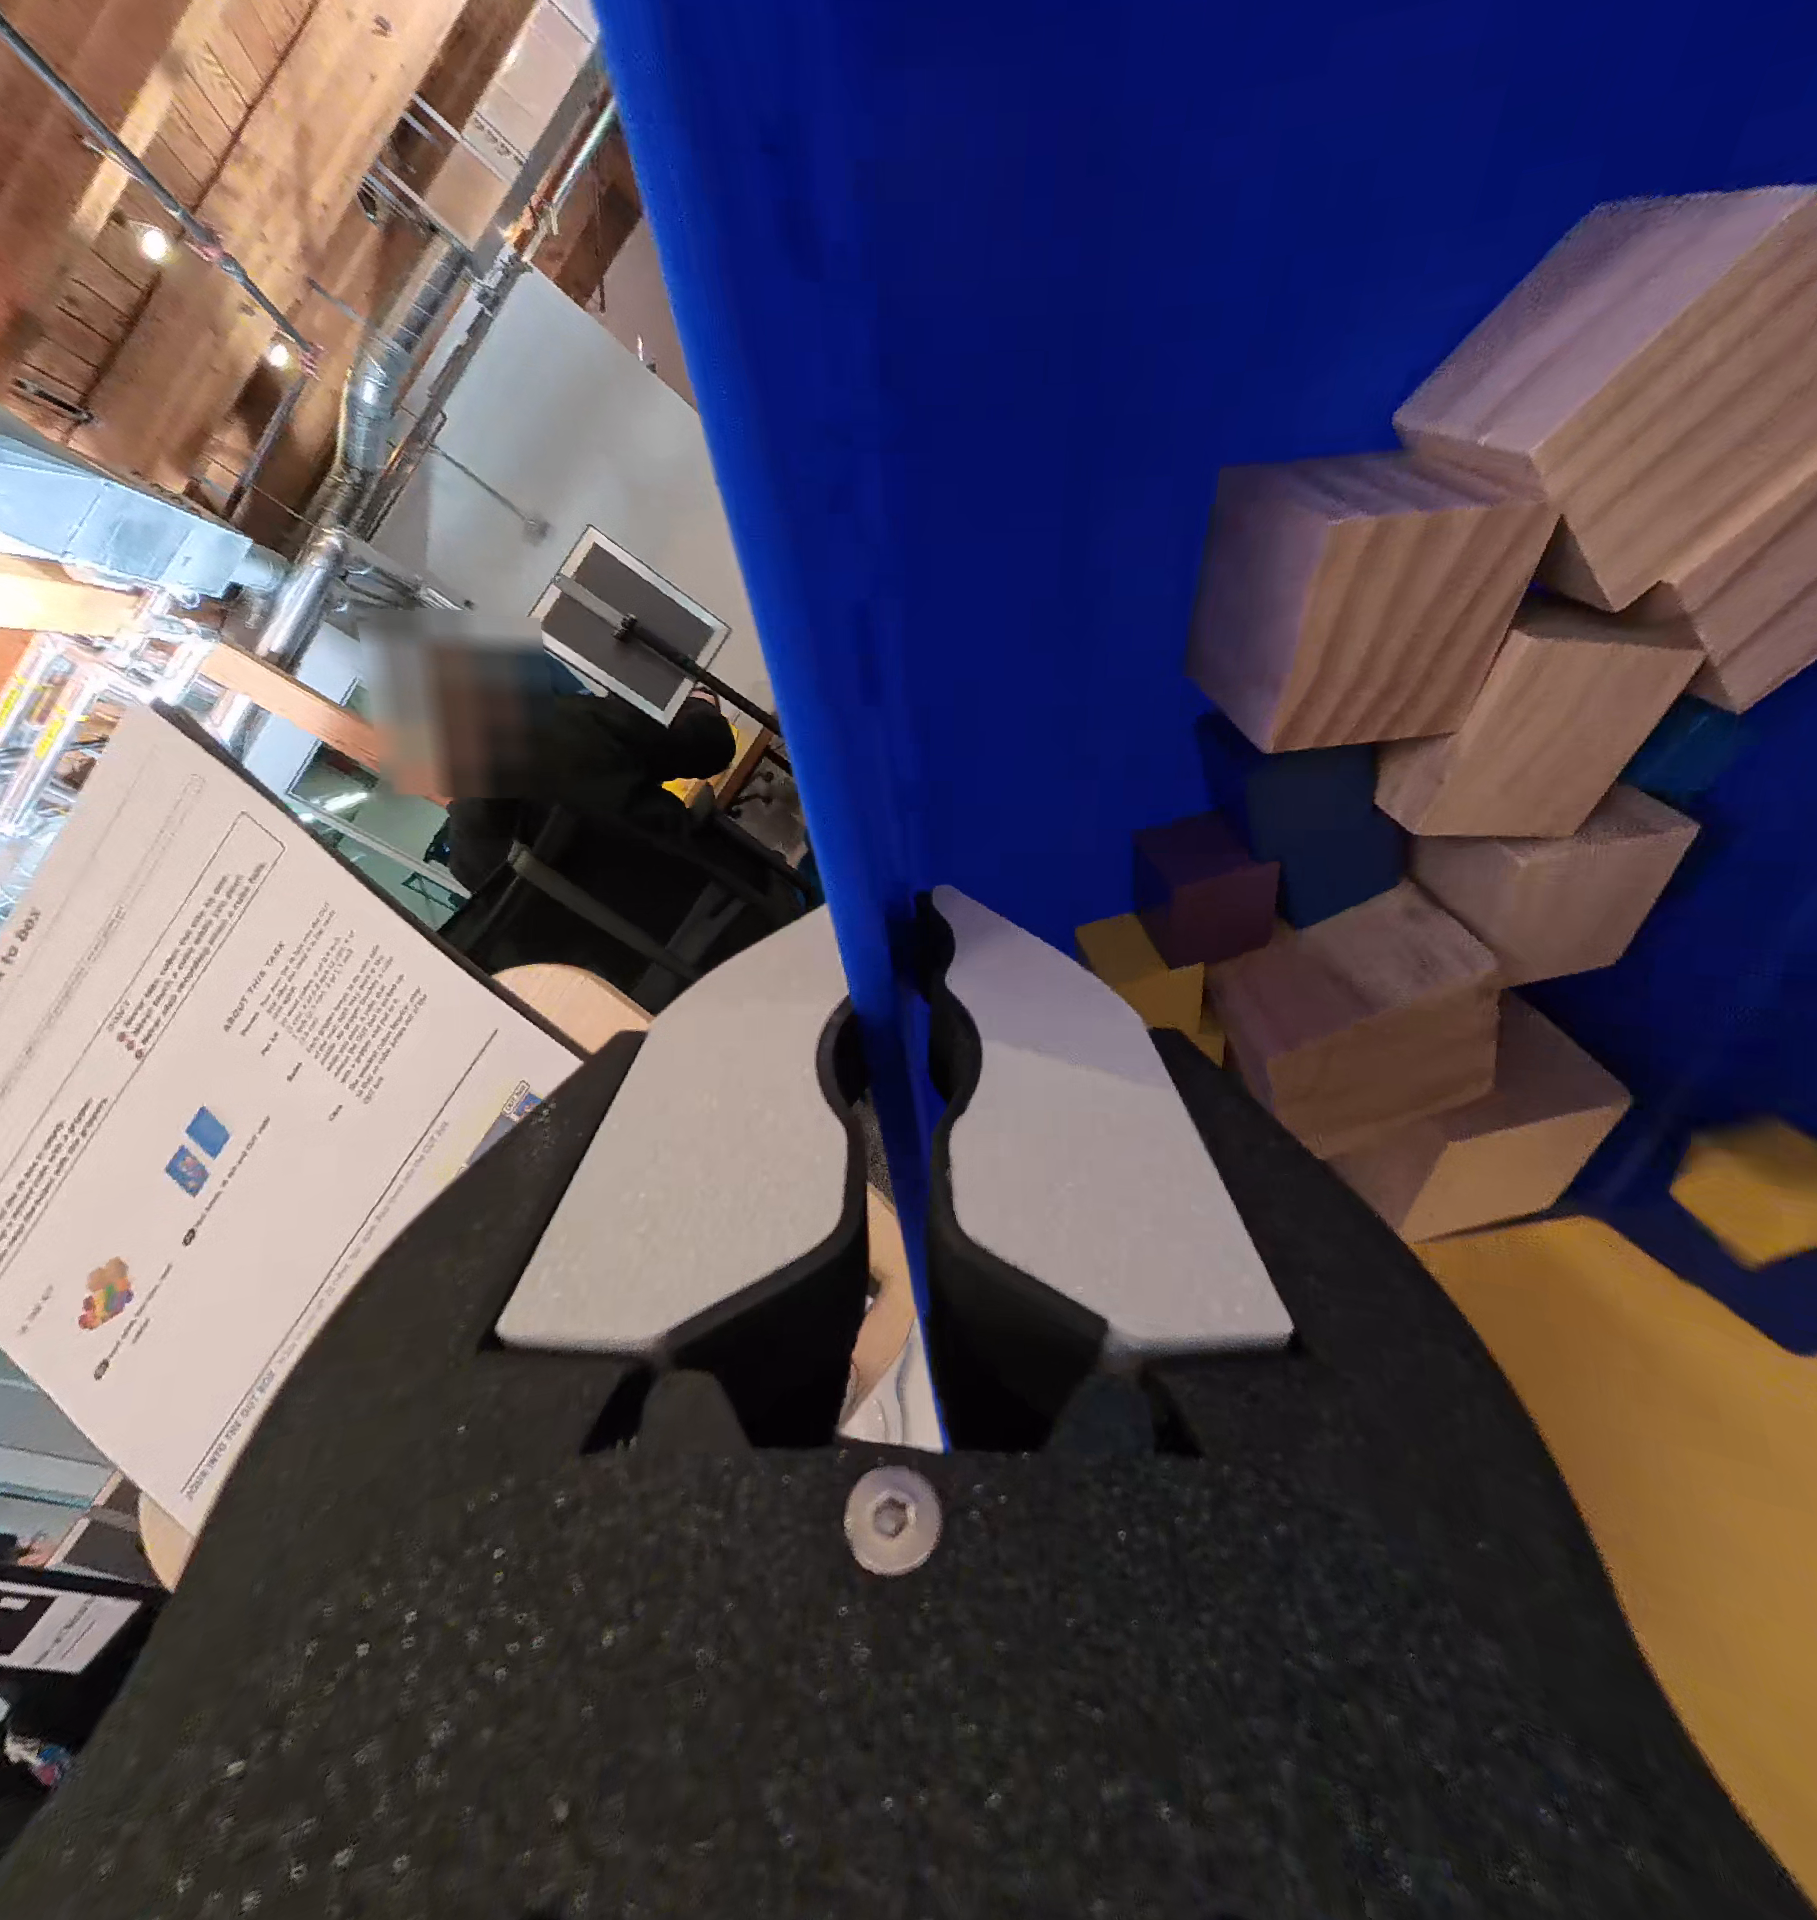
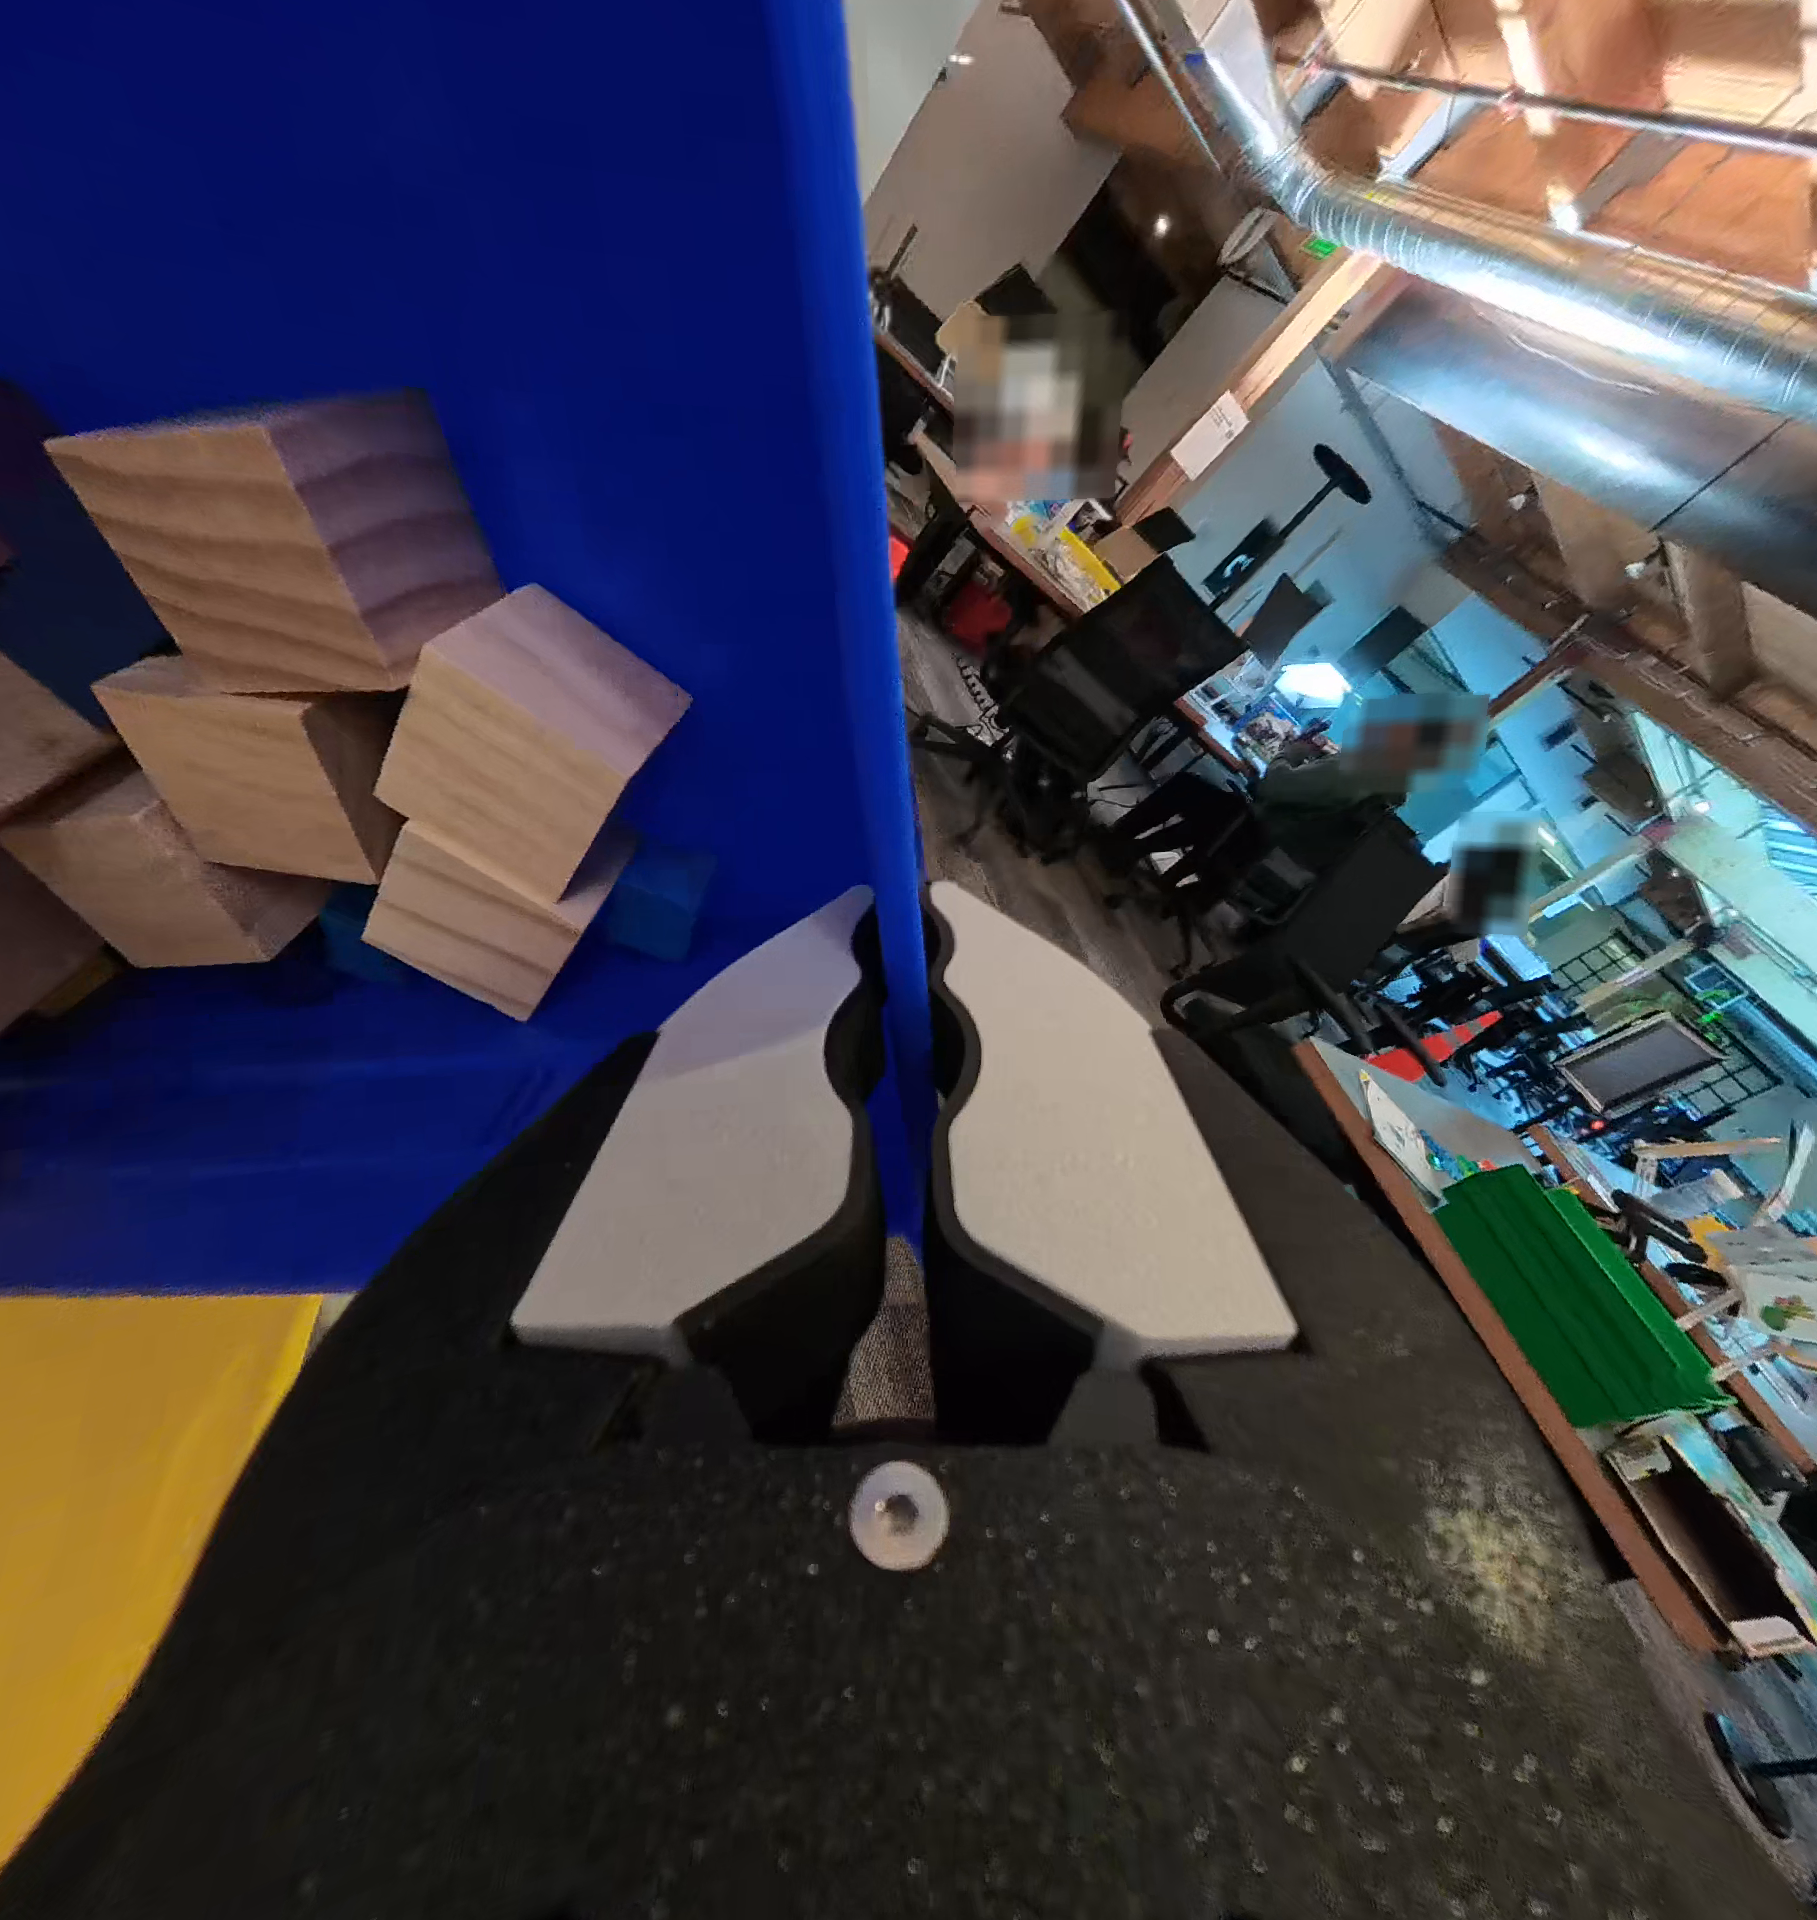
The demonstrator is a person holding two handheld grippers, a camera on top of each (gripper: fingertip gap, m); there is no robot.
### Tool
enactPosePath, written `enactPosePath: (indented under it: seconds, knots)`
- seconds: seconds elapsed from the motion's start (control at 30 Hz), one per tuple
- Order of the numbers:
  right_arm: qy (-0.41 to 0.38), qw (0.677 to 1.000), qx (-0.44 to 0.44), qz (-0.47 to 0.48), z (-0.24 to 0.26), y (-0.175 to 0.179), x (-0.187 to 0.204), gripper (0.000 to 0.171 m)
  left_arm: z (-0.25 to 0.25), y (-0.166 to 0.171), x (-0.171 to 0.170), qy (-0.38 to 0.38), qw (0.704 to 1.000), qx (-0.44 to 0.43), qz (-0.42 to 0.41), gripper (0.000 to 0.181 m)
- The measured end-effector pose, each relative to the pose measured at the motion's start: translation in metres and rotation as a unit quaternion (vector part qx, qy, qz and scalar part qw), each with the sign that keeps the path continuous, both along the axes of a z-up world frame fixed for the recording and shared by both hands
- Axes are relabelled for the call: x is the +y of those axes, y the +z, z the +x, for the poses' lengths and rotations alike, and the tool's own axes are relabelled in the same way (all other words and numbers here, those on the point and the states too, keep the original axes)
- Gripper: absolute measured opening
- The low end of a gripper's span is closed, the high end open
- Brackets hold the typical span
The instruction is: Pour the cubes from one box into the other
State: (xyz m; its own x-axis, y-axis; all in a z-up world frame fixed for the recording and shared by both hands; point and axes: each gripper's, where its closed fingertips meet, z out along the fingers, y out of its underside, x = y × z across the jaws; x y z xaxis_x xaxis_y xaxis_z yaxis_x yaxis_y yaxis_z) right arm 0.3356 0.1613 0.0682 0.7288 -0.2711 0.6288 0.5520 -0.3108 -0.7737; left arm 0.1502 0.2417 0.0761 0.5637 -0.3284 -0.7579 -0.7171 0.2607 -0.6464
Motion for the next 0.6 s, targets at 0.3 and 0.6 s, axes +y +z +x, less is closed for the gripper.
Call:
enactPosePath:
  seconds: [0.3, 0.6]
  knots:
    - [0.001, 0.999, -0.033, 0.04, -0.013, 0.006, -0.018, 0.003, -0.013, -0.003, -0.016, -0.006, 0.998, -0.063, 0.016, 0.005]
    - [-0.02, 0.994, -0.059, 0.095, -0.024, 0.004, -0.041, 0.003, -0.02, -0.002, -0.031, -0.007, 0.993, -0.099, 0.056, 0.005]
